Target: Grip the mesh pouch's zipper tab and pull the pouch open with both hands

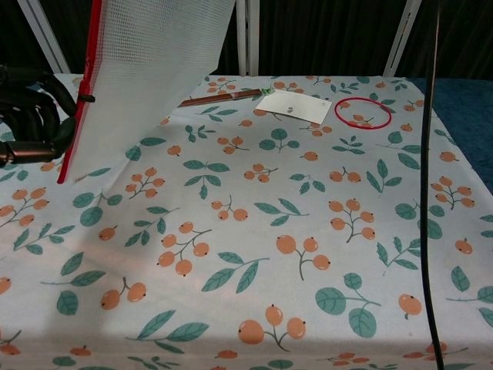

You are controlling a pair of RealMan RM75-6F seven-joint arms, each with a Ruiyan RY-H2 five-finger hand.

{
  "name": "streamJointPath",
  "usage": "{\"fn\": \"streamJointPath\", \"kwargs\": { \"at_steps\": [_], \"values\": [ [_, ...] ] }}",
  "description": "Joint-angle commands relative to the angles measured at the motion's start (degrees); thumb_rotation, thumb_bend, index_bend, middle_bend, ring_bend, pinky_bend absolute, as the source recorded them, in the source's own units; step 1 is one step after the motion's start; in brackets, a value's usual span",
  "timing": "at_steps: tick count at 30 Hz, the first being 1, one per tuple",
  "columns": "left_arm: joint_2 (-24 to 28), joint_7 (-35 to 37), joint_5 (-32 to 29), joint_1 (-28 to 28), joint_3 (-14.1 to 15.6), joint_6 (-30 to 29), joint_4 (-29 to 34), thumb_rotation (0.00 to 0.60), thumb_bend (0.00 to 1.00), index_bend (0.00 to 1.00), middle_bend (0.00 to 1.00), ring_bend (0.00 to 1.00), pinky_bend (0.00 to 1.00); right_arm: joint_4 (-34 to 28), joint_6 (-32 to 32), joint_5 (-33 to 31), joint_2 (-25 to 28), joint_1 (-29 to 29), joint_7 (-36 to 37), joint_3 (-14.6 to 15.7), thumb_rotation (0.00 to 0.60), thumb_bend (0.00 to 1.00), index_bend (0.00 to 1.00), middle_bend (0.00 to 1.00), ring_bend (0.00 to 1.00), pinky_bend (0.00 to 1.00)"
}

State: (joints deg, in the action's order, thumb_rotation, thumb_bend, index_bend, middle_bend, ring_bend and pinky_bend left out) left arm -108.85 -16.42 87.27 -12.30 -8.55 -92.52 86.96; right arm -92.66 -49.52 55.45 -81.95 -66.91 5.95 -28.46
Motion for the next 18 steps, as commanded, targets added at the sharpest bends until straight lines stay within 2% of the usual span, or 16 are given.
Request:
{"fn": "streamJointPath", "kwargs": {
  "at_steps": [1, 10, 18],
  "values": [
    [-0.23, 0.36, -1.81, 0.33, 0.43, 1.54, -1.76, 0.6, 0.45, 0.73, 0.72, 0.68, 0.64, -0.34, -0.42, 0.99, 0.58, 0.97, 0.95, 0.23, 0.6, 0.49, 0.86, 0.41, 0.2, 0.11],
    [-0.53, -0.21, -6.58, 0.18, 0.75, 6.43, -6.43, 0.6, 0.45, 0.73, 0.71, 0.67, 0.64, -0.2, -0.19, 4.85, 1.1, 3.39, 4.46, 2.05, 0.6, 0.49, 0.87, 0.41, 0.2, 0.11],
    [-0.04, -1.31, -8.55, -0.07, 1.63, 9.5, -7.83, 0.6, 0.46, 0.73, 0.71, 0.67, 0.64, -0.65, -0.7, 7.94, 1.97, 5.34, 6.52, 3.29, 0.6, 0.49, 0.87, 0.41, 0.2, 0.11]
  ]
}}
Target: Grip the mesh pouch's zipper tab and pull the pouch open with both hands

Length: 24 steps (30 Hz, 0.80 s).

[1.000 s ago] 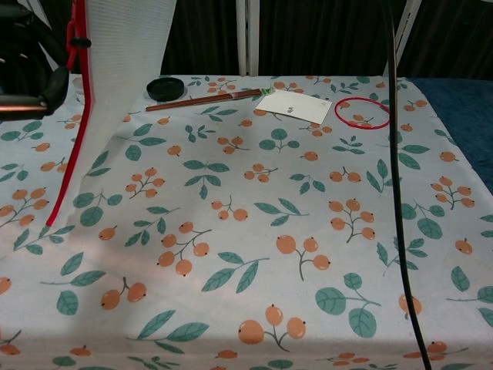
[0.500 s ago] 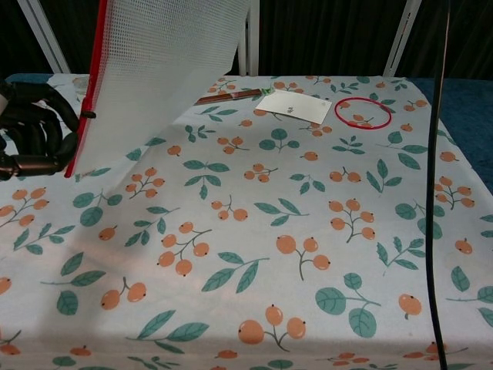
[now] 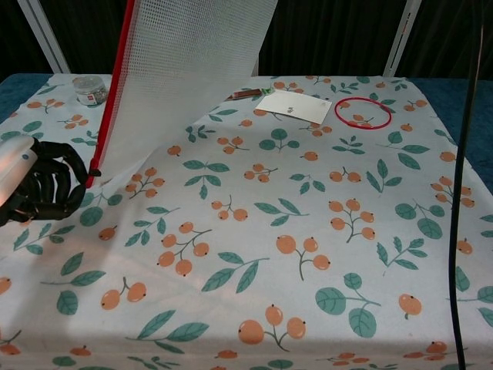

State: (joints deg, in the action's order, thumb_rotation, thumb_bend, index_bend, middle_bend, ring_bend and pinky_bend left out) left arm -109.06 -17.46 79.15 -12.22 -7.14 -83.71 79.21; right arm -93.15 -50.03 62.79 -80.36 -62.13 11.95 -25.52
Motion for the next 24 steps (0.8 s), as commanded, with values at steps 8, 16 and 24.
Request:
{"fn": "streamJointPath", "kwargs": {
  "at_steps": [8, 16, 24],
  "values": [
    [0.47, -1.8, -2.15, -0.92, 0.22, 3.35, -0.4, 0.6, 0.46, 0.73, 0.71, 0.67, 0.64, -0.98, -1.07, 2.52, 3.11, 3.27, 2.57, 0.86, 0.6, 0.49, 0.87, 0.42, 0.2, 0.11],
    [2.07, -4.79, -4.7, -1.16, -0.32, 4.86, 1.64, 0.6, 0.46, 0.73, 0.71, 0.67, 0.64, -0.92, -1.63, 3.77, 4.52, 5.14, 4.94, 1.09, 0.6, 0.49, 0.87, 0.42, 0.2, 0.11],
    [5.05, -7.77, -6.41, -1.29, -0.8, 5.25, 6.17, 0.6, 0.47, 0.63, 0.67, 0.64, 0.63, -1.03, -2.98, 6.38, 5.25, 6.99, 7.47, 1.72, 0.6, 0.49, 0.87, 0.41, 0.2, 0.11]
  ]
}}
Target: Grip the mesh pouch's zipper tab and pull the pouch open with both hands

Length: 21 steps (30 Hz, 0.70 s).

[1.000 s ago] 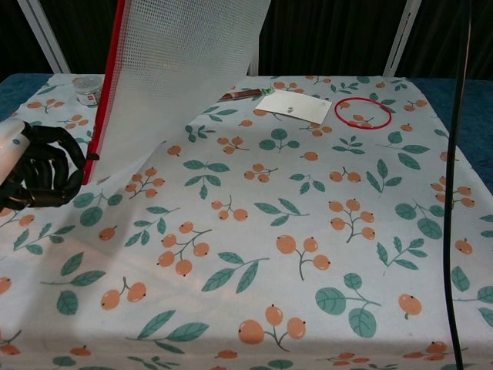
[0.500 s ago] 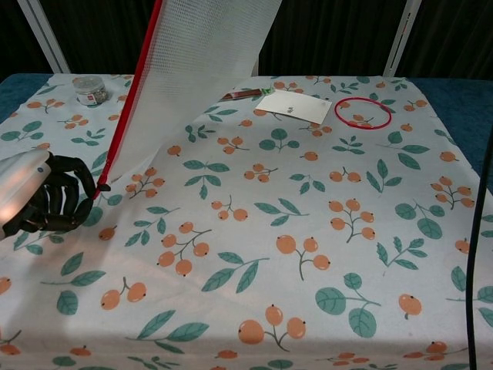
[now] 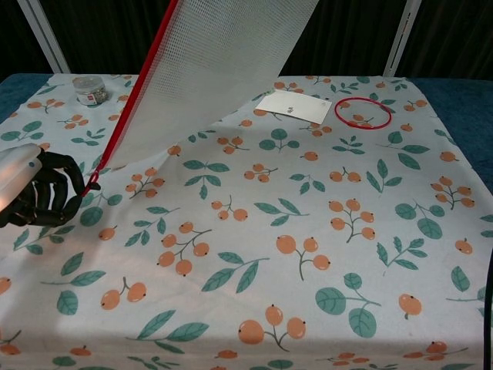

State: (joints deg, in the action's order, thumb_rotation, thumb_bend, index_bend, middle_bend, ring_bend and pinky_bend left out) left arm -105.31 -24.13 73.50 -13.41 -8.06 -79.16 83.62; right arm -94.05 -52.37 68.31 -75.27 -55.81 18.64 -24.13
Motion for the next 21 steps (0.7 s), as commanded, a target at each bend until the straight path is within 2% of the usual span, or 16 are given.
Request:
{"fn": "streamJointPath", "kwargs": {
  "at_steps": [1, 2, 4, 5, 8, 10, 12, 13, 14, 16, 18, 20, 21],
  "values": [
    [2.84, -1.71, -1.9, -0.23, 0.34, 2.15, 4.07, 0.6, 0.46, 0.52, 0.62, 0.59, 0.61, -0.1, -1.23, 1.72, 0.08, 1.13, 1.02, 0.77, 0.6, 0.49, 0.87, 0.41, 0.2, 0.11],
    [4.26, -1.66, -2.85, -0.36, 0.38, 3.4, 6.31, 0.6, 0.44, 0.39, 0.55, 0.53, 0.57, -0.03, -1.75, 2.54, -0.09, 1.52, 1.06, 1.28, 0.6, 0.49, 0.87, 0.41, 0.2, 0.11],
    [7.34, -0.11, -4.14, -0.61, -0.04, 5.33, 11.02, 0.6, 0.36, 0.21, 0.41, 0.39, 0.49, 0.32, -3.45, 5.04, -0.75, 2.62, 0.9, 2.91, 0.6, 0.49, 0.86, 0.4, 0.2, 0.11],
    [8.53, 0.76, -4.19, -0.63, -0.19, 5.69, 12.54, 0.6, 0.3, 0.16, 0.35, 0.32, 0.44, 0.59, -4.42, 6.25, -1.23, 3.18, 0.82, 3.72, 0.6, 0.49, 0.86, 0.4, 0.2, 0.11],
    [11.29, 3.0, -2.26, -0.38, -0.72, 4.26, 15.44, 0.6, 0.14, 0.13, 0.26, 0.22, 0.36, 1.5, -7.32, 10.35, -2.66, 5.21, 1.2, 6.83, 0.6, 0.49, 0.8, 0.38, 0.2, 0.11],
    [12.66, 3.96, -0.72, 0.0, -1.22, 2.33, 16.71, 0.6, 0.1, 0.13, 0.24, 0.2, 0.33, 2.16, -8.89, 12.99, -3.49, 6.65, 2.06, 9.17, 0.6, 0.49, 0.73, 0.36, 0.2, 0.11],
    [13.77, 4.45, 0.33, 0.29, -1.63, 0.84, 17.69, 0.6, 0.07, 0.13, 0.22, 0.18, 0.29, 2.62, -9.71, 14.98, -3.85, 7.82, 2.88, 11.27, 0.6, 0.48, 0.61, 0.32, 0.18, 0.1],
    [14.41, 4.57, 0.88, 0.44, -1.93, -0.08, 18.11, 0.6, 0.06, 0.13, 0.21, 0.17, 0.29, 2.77, -9.96, 15.92, -3.85, 8.58, 3.27, 12.6, 0.6, 0.47, 0.51, 0.29, 0.15, 0.08],
    [14.85, 4.64, 1.15, 0.55, -2.14, -0.67, 18.35, 0.6, 0.06, 0.13, 0.2, 0.17, 0.28, 2.82, -9.93, 16.54, -3.65, 9.11, 3.29, 13.63, 0.6, 0.46, 0.46, 0.28, 0.14, 0.07],
    [15.58, 4.91, 1.26, 0.69, -2.85, -1.79, 18.57, 0.6, 0.04, 0.13, 0.2, 0.17, 0.27, 2.78, -9.53, 17.62, -2.61, 10.19, 2.27, 15.8, 0.6, 0.39, 0.27, 0.22, 0.09, 0.03],
    [16.17, 5.36, 0.85, 0.71, -3.71, -2.49, 18.43, 0.6, 0.03, 0.13, 0.2, 0.17, 0.27, 2.04, -8.34, 17.71, -0.72, 11.23, -0.02, 17.84, 0.6, 0.32, 0.12, 0.16, 0.04, 0.01],
    [16.64, 5.76, 0.33, 0.67, -4.39, -2.83, 18.14, 0.6, 0.03, 0.13, 0.2, 0.17, 0.27, 0.36, -5.27, 16.45, 1.98, 11.56, -2.65, 19.56, 0.6, 0.25, 0.05, 0.11, 0.02, 0.0],
    [17.01, 6.07, -0.03, 0.61, -4.75, -2.85, 17.95, 0.6, 0.02, 0.13, 0.2, 0.17, 0.26, -1.03, -2.83, 15.19, 3.96, 11.55, -4.33, 20.52, 0.6, 0.17, 0.01, 0.05, 0.0, 0.0]
  ]
}}
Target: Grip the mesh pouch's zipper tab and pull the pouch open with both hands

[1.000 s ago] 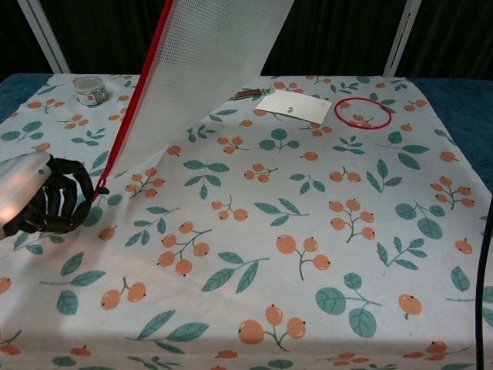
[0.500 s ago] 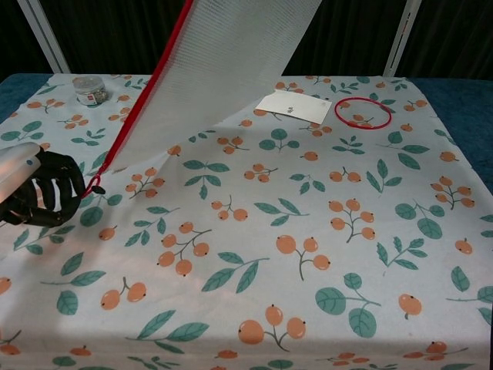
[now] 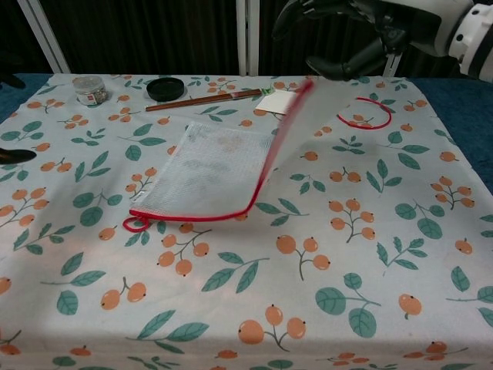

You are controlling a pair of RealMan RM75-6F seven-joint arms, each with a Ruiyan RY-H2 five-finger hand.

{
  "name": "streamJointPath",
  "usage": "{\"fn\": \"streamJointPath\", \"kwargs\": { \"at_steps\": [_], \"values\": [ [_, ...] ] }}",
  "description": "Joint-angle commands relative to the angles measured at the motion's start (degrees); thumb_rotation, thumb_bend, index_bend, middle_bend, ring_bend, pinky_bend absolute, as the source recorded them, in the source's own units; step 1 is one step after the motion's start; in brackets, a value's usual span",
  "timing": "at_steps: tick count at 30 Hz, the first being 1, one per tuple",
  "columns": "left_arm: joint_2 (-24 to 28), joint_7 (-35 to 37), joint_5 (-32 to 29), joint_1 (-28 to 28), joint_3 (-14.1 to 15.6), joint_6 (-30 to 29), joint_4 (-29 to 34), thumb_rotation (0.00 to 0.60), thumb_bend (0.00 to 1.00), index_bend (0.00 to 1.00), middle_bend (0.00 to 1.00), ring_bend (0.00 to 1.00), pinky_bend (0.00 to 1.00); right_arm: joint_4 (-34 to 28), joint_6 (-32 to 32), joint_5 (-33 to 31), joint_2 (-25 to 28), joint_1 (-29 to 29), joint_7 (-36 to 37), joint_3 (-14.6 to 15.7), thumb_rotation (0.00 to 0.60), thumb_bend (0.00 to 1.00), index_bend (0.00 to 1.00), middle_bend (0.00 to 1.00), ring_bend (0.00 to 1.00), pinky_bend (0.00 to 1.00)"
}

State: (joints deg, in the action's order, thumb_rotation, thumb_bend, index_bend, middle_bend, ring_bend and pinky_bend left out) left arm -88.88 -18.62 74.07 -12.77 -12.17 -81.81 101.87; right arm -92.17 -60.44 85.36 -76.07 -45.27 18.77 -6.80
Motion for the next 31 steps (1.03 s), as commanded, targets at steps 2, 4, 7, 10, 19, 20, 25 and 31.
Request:
{"fn": "streamJointPath", "kwargs": {
  "at_steps": [2, 4, 7, 10, 19, 20, 25, 31],
  "values": [
    [1.21, 1.35, -0.98, -0.18, -1.1, -0.05, -0.76, 0.6, 0.02, 0.13, 0.2, 0.17, 0.25, -4.91, 9.35, -4.31, 7.65, 0.75, -6.93, 4.55, 0.6, 0.07, 0.0, 0.0, 0.0, 0.0],
    [1.96, 2.46, -1.72, -0.28, -1.61, 0.28, -1.55, 0.6, 0.01, 0.13, 0.2, 0.17, 0.24, -6.6, 12.92, -6.99, 10.02, 0.58, -8.7, 5.63, 0.6, 0.0, 0.0, 0.0, 0.0, 0.0],
    [3.31, 3.29, -2.92, -0.2, -2.38, 0.29, -3.05, 0.6, 0.0, 0.13, 0.2, 0.17, 0.24, -7.55, 13.54, -8.93, 11.74, 1.76, -8.61, 6.15, 0.6, 0.0, 0.0, 0.0, 0.0, 0.0],
    [5.56, 3.95, -2.9, 0.0, -2.3, 0.58, -5.38, 0.6, 0.0, 0.14, 0.21, 0.17, 0.24, -6.59, 7.92, -9.01, 11.62, 5.38, -6.34, 5.42, 0.6, 0.0, 0.0, 0.0, 0.0, 0.0],
    [14.92, 11.27, 4.49, 2.63, 3.56, 1.01, -13.17, 0.6, 0.0, 0.23, 0.22, 0.17, 0.22, -0.29, -10.0, -6.38, 11.77, 17.24, -10.1, 6.44, 0.6, 0.18, 0.04, 0.12, 0.0, 0.05],
    [15.43, 11.76, 4.79, 3.18, 4.05, 0.54, -13.31, 0.6, 0.0, 0.23, 0.22, 0.17, 0.22, 0.14, -11.76, -6.09, 11.7, 18.54, -10.19, 6.62, 0.6, 0.18, 0.04, 0.12, 0.0, 0.05],
    [18.17, 10.66, 5.83, 6.13, 6.75, -1.99, -10.82, 0.6, 0.0, 0.23, 0.22, 0.17, 0.21, 2.95, -20.56, -3.81, 10.69, 25.31, -8.37, 7.66, 0.6, 0.18, 0.05, 0.12, 0.0, 0.05],
    [18.78, 8.79, 7.7, 9.94, 9.38, -6.91, -7.49, 0.6, 0.0, 0.23, 0.22, 0.17, 0.21, 5.25, -25.56, -1.95, 10.19, 30.85, -5.44, 8.95, 0.6, 0.18, 0.05, 0.12, 0.0, 0.04]
  ]
}}
